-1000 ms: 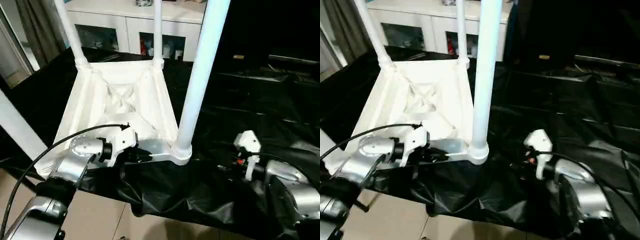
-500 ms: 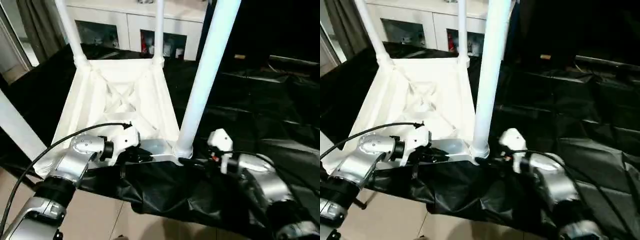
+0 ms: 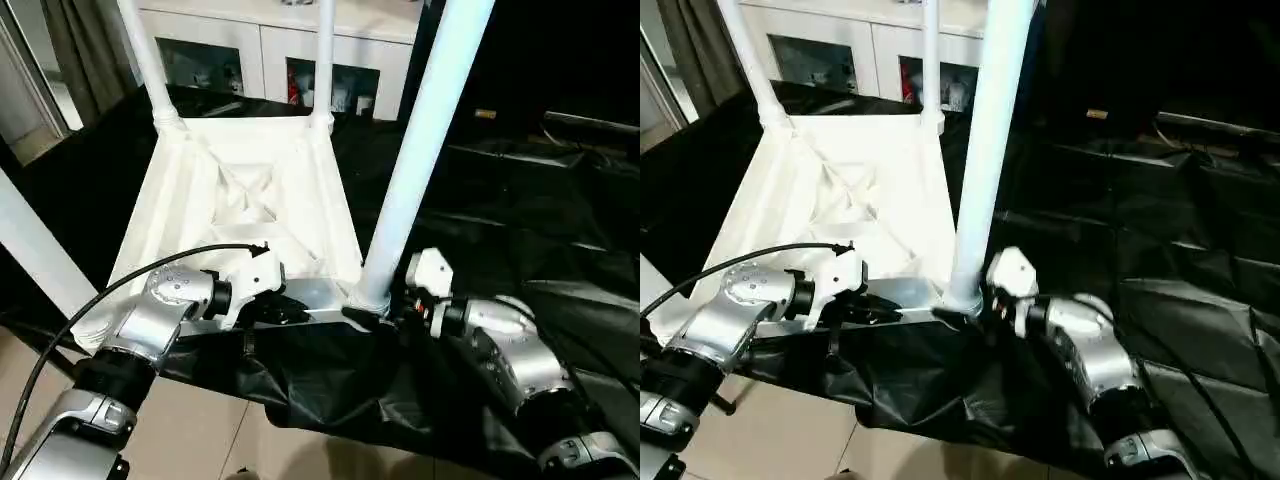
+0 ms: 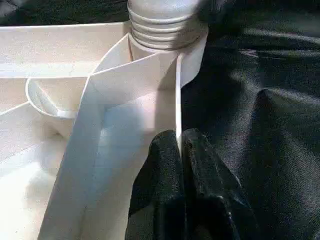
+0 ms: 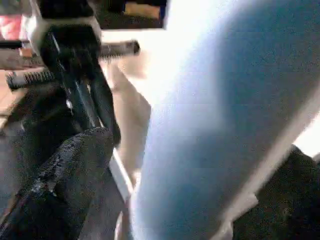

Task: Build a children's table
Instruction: Rotate leg to tighten

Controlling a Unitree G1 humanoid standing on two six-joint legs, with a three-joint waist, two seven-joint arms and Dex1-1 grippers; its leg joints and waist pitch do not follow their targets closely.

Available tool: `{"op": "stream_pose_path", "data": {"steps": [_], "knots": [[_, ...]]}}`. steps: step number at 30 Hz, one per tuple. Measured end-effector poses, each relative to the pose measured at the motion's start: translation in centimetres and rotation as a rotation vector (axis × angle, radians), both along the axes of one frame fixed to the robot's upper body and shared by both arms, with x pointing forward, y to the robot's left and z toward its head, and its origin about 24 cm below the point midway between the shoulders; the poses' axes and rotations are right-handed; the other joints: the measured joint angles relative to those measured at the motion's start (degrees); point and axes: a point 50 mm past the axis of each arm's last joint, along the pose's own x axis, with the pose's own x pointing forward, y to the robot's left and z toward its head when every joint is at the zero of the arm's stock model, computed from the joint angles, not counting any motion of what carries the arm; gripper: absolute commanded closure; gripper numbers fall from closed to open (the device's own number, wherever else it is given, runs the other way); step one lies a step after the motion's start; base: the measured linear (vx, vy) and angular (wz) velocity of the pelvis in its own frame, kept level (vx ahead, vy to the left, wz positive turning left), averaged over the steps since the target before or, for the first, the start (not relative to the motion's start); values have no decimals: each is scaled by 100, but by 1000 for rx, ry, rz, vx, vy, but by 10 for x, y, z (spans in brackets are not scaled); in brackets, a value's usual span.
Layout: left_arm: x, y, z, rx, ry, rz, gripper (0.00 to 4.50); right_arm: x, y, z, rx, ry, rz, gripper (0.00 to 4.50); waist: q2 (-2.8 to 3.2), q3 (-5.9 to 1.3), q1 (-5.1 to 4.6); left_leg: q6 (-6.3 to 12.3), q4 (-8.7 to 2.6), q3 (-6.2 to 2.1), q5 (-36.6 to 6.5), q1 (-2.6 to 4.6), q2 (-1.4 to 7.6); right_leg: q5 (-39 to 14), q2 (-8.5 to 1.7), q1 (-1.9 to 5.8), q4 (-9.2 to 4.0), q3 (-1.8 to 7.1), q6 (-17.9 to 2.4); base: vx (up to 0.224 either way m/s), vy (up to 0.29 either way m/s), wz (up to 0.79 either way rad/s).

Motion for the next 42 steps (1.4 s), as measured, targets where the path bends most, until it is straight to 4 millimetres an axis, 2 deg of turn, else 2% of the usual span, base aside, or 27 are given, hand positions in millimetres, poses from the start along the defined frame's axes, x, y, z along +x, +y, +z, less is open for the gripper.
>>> {"op": "stream_pose_path", "data": {"steps": [8,10,17,25,33,34,40,42], "knots": [[0,0,0,2,3,-4,450,-3,2,4,-1,11,19,93,2,2,-2,-1,-7,1,0,1,0,-1,0,0,-6,0,1,0,0,0],[-1,0,0,2,5,-8,450,-4,1,4,-7,13,18,124,2,2,-2,-1,-10,1,0,1,0,-1,0,0,-8,0,1,0,0,0],[-1,1,0,7,8,-12,450,-4,-1,-1,-87,18,-8,124,17,11,-8,-3,-21,4,1,6,-1,-2,0,0,-11,0,1,0,0,0],[-1,1,0,7,9,-14,450,-4,-2,-7,-92,79,-42,48,20,29,-7,-4,-25,5,1,9,-1,-3,-1,1,-13,1,3,0,0,0],[-1,2,1,9,8,-18,450,-4,-2,-10,-96,96,-46,48,9,44,-12,-12,-50,20,5,17,-1,-4,-6,1,-21,1,4,0,0,0],[-1,2,2,10,8,-19,450,-3,-2,-10,-96,96,-46,64,6,48,-12,-17,-59,26,9,20,-1,-4,-8,1,-22,2,4,0,0,0],[-1,1,3,8,3,-24,450,-2,0,-11,-82,111,-43,95,2,59,-8,-22,-112,103,14,39,-1,-19,-48,-4,-23,0,16,0,0,0],[-1,0,4,6,2,-28,450,-2,0,-11,-81,113,-36,127,3,60,-4,-20,-110,106,14,38,-1,-26,-50,-4,-23,0,20,0,0,0]]}}
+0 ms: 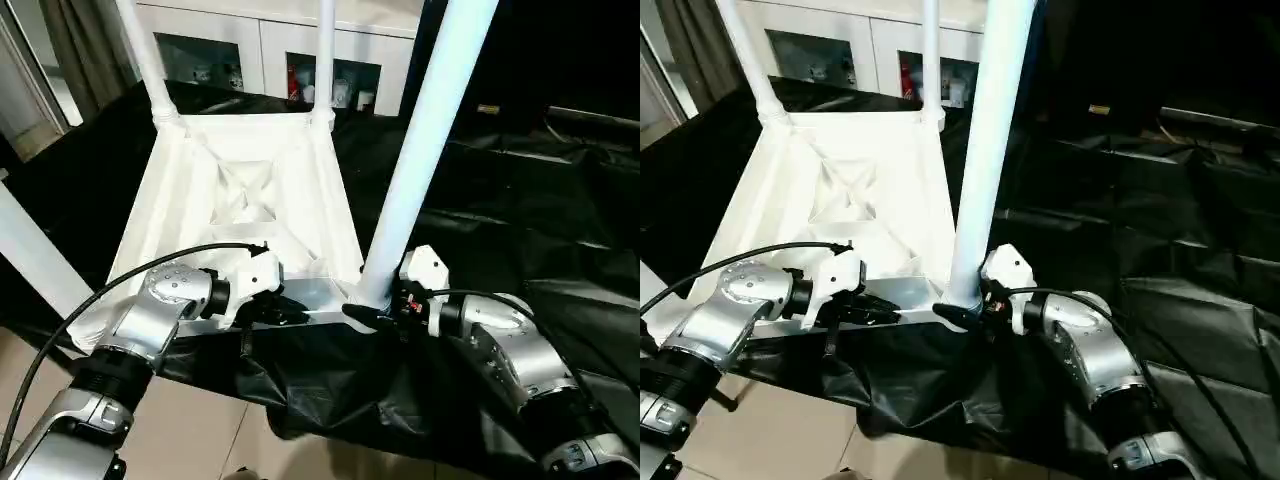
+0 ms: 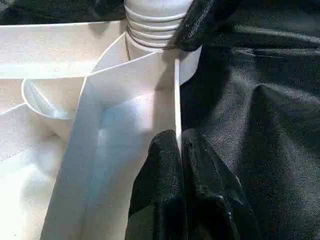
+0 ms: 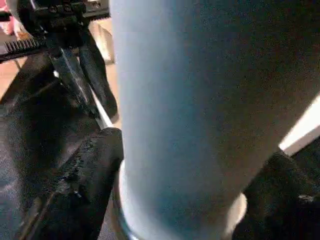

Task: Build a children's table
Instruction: Rotate leg to tighten

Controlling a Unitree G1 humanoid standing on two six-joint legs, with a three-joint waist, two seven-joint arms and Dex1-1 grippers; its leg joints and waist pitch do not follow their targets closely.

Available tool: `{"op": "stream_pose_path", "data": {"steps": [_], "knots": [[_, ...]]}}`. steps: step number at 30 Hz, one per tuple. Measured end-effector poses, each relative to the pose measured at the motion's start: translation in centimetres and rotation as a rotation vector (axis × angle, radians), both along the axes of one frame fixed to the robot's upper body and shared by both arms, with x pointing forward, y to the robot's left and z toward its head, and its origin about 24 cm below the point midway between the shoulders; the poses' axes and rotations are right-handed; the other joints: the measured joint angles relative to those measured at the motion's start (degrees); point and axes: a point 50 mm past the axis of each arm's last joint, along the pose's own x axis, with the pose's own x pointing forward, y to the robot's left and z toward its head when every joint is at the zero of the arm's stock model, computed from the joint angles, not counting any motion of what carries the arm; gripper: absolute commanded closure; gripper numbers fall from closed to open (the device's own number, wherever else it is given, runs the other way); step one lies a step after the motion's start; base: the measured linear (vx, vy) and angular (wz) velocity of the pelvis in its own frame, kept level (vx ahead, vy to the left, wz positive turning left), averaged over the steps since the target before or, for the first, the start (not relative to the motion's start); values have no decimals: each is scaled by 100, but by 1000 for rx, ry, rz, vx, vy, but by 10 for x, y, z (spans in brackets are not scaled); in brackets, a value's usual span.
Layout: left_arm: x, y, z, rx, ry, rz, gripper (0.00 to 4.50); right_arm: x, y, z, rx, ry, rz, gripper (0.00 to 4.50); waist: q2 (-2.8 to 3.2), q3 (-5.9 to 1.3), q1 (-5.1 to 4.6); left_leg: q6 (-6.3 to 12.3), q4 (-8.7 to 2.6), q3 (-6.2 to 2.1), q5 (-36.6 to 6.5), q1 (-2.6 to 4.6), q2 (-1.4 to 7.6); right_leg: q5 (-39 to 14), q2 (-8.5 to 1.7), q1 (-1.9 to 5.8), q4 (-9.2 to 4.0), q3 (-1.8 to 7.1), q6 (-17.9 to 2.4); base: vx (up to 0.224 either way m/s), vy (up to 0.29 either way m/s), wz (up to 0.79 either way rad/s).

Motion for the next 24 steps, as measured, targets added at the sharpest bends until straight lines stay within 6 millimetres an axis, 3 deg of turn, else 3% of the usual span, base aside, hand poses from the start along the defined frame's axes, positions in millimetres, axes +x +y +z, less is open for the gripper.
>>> {"op": "stream_pose_path", "data": {"steps": [10,19,24], "knots": [[2,0,-1,-14,8,40,450,0,3,-5,53,9,-66,176,10,5,-9,0,-1,6,0,0,0,-7,-6,4,7,0,-1,0,0,0],[34,-49,-7,-55,-33,275,450,38,10,-14,102,30,-603,176,16,7,-12,-44,-16,13,7,63,-7,1,-25,44,4,-2,25,0,0,0],[39,-62,-10,-59,-42,311,450,45,11,-14,61,9,-689,176,24,4,-5,-44,-53,13,7,102,-36,-2,-58,89,-7,-5,29,0,0,0]]}}
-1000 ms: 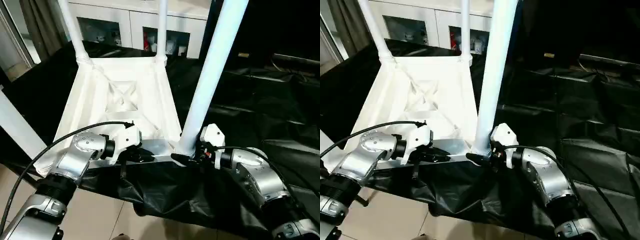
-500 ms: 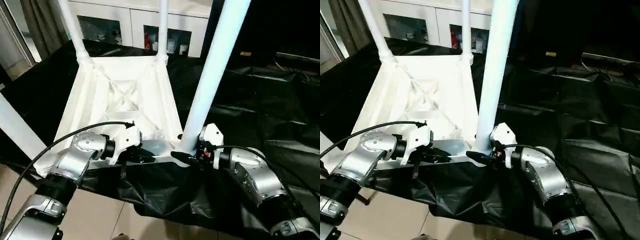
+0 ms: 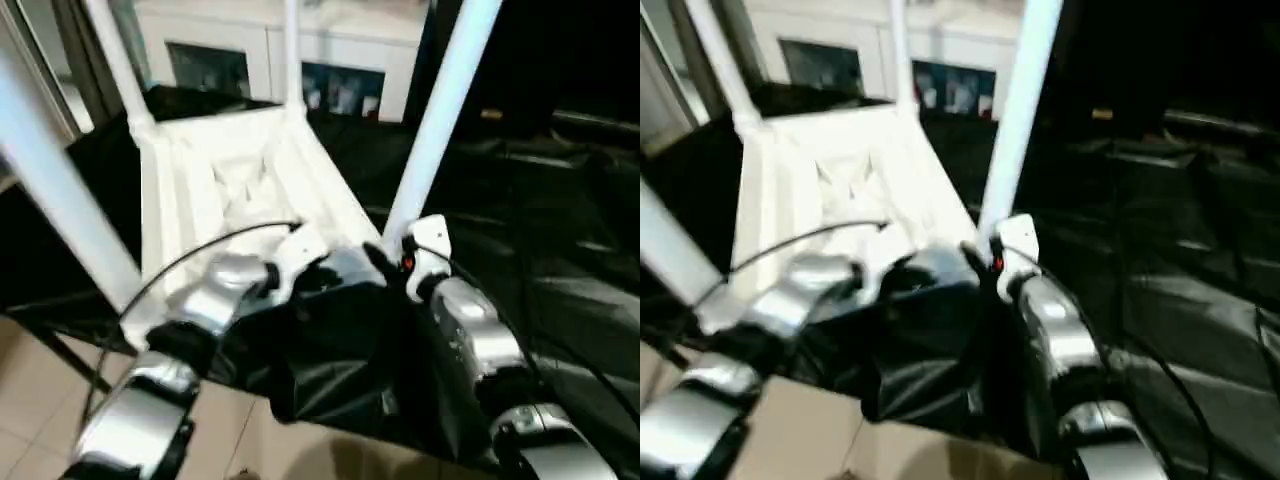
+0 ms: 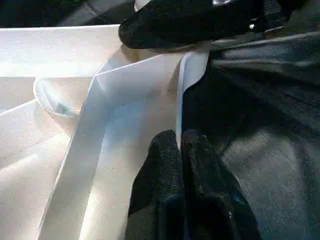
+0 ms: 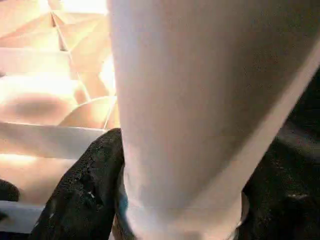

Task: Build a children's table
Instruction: Rotate leg to tighten

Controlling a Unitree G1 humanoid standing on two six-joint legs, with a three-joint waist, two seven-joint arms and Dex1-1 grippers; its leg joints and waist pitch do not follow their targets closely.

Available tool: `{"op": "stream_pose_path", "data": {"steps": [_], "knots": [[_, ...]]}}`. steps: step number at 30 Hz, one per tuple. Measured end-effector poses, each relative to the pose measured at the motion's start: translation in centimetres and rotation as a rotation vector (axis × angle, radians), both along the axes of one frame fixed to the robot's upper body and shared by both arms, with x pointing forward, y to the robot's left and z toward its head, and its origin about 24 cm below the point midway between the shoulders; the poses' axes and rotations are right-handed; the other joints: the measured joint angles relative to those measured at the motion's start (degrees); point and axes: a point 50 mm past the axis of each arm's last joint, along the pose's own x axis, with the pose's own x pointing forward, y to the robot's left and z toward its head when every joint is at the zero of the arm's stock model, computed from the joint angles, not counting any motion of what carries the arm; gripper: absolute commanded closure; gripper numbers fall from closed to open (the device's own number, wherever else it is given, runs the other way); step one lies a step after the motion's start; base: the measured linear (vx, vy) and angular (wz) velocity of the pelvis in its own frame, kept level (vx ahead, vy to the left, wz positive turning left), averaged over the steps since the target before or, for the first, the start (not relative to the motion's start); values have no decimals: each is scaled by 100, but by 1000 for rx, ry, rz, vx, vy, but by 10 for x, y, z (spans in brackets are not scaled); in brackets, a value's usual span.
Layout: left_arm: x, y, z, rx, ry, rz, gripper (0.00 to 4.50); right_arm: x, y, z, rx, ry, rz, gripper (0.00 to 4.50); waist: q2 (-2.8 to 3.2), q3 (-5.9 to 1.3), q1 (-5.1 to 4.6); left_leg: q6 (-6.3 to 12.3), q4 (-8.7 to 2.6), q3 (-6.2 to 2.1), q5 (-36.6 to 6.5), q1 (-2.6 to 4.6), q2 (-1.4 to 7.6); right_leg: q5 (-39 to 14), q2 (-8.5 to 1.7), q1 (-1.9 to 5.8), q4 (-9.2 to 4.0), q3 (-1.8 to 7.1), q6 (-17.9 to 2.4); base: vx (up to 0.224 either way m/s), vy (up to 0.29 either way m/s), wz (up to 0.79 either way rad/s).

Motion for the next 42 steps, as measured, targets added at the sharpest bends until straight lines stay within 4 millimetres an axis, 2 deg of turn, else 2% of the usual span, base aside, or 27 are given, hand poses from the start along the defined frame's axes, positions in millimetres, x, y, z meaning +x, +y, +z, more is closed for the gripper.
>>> {"op": "stream_pose_path", "data": {"steps": [1,2,4,8,11,15,18,21,22,23,27,33,42], "knots": [[0,0,0,0,-2,-2,450,0,0,0,-1,-6,-1,176,2,-1,2,0,-4,0,0,-1,-4,-1,-5,-1,-1,0,2,0,0,0],[0,-1,0,0,-2,-3,450,0,-1,0,0,-9,-1,142,6,-4,2,2,-10,0,1,-2,-8,-2,-9,-1,-2,0,4,0,0,0],[1,-2,0,-1,-10,-9,450,0,-2,0,11,-17,-4,107,15,-7,3,11,-15,0,6,-5,-11,-6,-16,-3,-2,-1,10,0,0,0],[1,1,1,-3,-18,-29,450,-2,-4,2,58,-23,55,71,33,0,-5,13,-23,0,8,-12,-12,-7,-20,-12,-2,-1,13,0,0,0],[-2,13,3,-6,-14,-77,450,-9,-10,3,78,-28,194,71,36,0,6,17,-45,0,10,-25,-12,-17,-20,-30,-2,-3,28,0,0,0],[-9,33,7,-8,1,-168,450,-20,-18,10,56,-31,415,71,55,-3,5,53,-39,0,33,-117,-8,-28,-19,-99,23,-6,-4,0,0,0],[-13,43,9,-14,20,-223,450,-26,-22,15,32,-13,558,71,57,-4,22,84,-34,0,40,-133,-6,-49,-19,-109,20,-10,-9,0,0,0],[-16,48,12,-13,28,-265,450,-29,-23,18,25,-1,637,71,56,-4,55,96,-21,0,33,-159,-6,-50,-21,-148,23,-11,-9,0,0,0],[-17,51,13,-7,30,-278,450,-30,-23,20,27,0,659,71,59,-7,66,103,-8,0,29,-188,-6,-50,-22,-175,32,-11,-9,0,0,0],[-18,52,14,-5,31,-288,450,-31,-24,20,23,1,673,93,60,-7,77,108,6,-2,26,-205,-5,-50,-24,-194,46,-12,-9,0,0,0],[-24,57,14,-10,60,-329,450,-34,-22,18,26,30,726,136,63,-7,99,114,23,-2,22,-212,-4,-50,-27,-199,53,-14,-10,0,0,0],[-26,58,13,-13,86,-346,450,-38,-20,16,22,46,764,171,63,-7,111,112,36,-2,22,-208,-3,-48,-28,-192,59,-13,-10,0,0,0],[-26,57,13,-14,85,-335,450,-38,-21,16,19,50,759,174,63,-8,127,113,45,-2,22,-211,-3,-48,-29,-193,68,-13,-10,0,0,0]]}}
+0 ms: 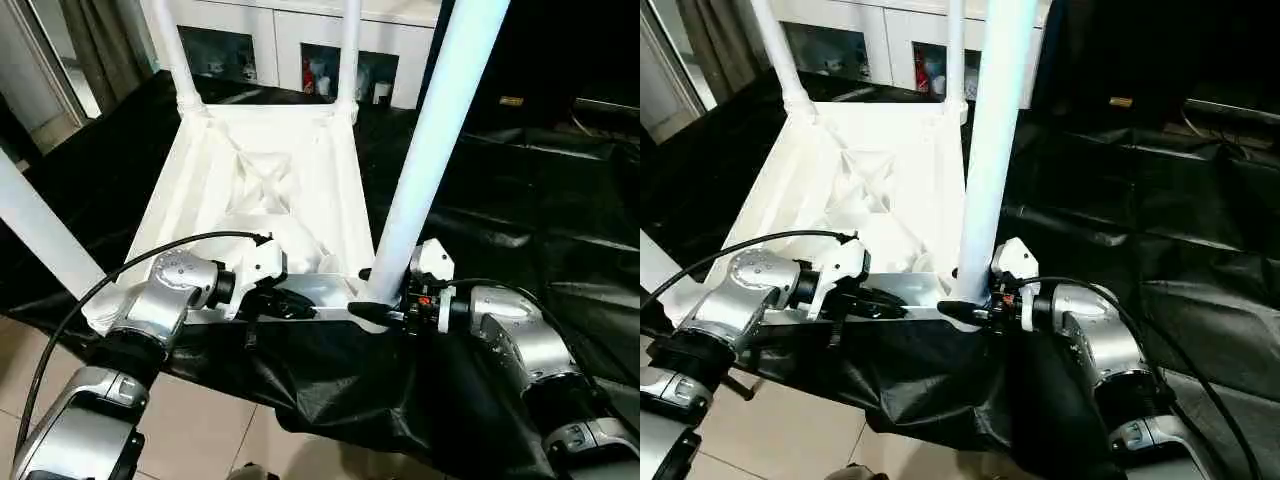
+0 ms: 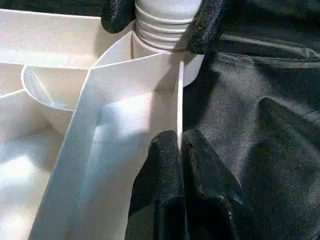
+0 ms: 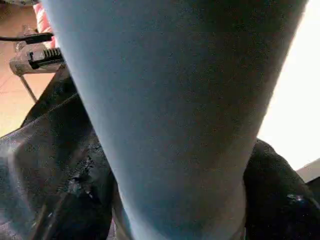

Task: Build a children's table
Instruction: Rotate leg to tighten

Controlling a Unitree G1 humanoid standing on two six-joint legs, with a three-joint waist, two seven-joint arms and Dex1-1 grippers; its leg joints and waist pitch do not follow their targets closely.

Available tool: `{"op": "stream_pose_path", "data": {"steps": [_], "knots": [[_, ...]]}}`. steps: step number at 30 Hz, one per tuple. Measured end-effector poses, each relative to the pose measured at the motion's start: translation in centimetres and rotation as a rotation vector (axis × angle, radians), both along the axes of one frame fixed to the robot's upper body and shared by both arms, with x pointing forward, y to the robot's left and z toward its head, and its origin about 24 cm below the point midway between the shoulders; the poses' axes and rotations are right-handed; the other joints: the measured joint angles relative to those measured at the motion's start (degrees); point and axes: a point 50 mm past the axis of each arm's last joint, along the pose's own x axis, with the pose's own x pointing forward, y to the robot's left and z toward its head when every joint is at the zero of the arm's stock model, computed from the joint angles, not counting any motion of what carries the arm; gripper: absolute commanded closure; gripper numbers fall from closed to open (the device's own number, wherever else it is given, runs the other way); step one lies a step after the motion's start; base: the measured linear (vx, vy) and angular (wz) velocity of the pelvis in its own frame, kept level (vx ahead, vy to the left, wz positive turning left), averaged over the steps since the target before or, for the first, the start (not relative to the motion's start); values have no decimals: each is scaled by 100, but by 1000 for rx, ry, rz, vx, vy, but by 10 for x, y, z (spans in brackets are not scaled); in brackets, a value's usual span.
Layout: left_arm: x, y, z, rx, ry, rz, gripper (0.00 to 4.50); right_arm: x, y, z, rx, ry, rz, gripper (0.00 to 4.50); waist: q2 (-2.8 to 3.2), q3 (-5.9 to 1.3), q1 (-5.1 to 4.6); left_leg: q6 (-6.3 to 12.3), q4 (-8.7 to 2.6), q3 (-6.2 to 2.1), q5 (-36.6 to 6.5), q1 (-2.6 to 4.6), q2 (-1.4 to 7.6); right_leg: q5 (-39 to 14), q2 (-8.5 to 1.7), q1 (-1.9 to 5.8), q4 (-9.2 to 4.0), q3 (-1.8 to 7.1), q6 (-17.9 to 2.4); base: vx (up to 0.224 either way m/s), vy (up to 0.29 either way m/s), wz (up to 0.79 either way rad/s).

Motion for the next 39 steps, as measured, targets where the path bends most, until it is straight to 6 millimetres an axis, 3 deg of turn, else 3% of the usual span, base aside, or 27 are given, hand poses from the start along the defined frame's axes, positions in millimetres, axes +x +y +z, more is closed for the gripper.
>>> {"op": "stream_pose_path", "data": {"steps": [2,6,10,16,17,18,24,28,36,39], "knots": [[2,-4,-2,-5,-17,29,450,3,4,-3,18,-5,-64,174,-3,-2,-7,-1,12,0,1,5,1,0,-2,3,17,1,0,0,0,0],[15,-19,-5,-1,-65,178,450,21,7,-9,35,-16,-385,174,-6,-4,-84,-68,19,0,7,38,0,33,-9,28,31,4,-10,-27,-2,0],[19,-32,-9,-6,-65,240,450,26,18,-16,68,10,-567,174,-4,-3,-86,-79,-5,0,11,110,0,18,-9,94,20,1,22,-13,-1,0],[26,-54,-11,-6,-88,316,450,38,22,-15,43,-7,-772,174,26,-18,-99,-94,-10,-2,21,109,0,50,-9,110,-18,1,16,0,0,0],[26,-55,-11,-7,-86,317,450,38,21,-15,42,-14,-772,174,38,-24,-98,-93,-12,-1,21,108,-1,61,-10,114,-24,1,-2,0,0,0],[26,-55,-11,-9,-88,316,450,37,21,-15,42,-25,-772,118,39,-25,-93,-92,-12,-1,21,106,-1,61,-11,115,-28,1,-1,0,0,0],[23,-48,-10,-8,-82,269,450,32,18,-15,67,-34,-646,60,40,-23,-98,-88,-18,-1,23,99,-1,59,-10,108,-31,-1,3,0,0,0],[17,-34,-9,-7,-73,212,450,24,12,-12,72,-24,-464,60,49,-18,-111,-56,-25,-2,38,76,2,48,-7,104,-35,-3,12,0,0,0],[5,-18,-5,-22,-12,48,450,8,-2,-1,6,3,-101,60,58,-14,32,-29,-15,-1,26,40,4,39,-8,60,-37,-10,8,0,0,0],[4,-15,-3,-18,-12,24,450,6,-5,2,-24,3,-42,60,58,-14,43,-26,11,-1,25,2,7,40,-9,29,-22,-12,8,0,0,0]]}}
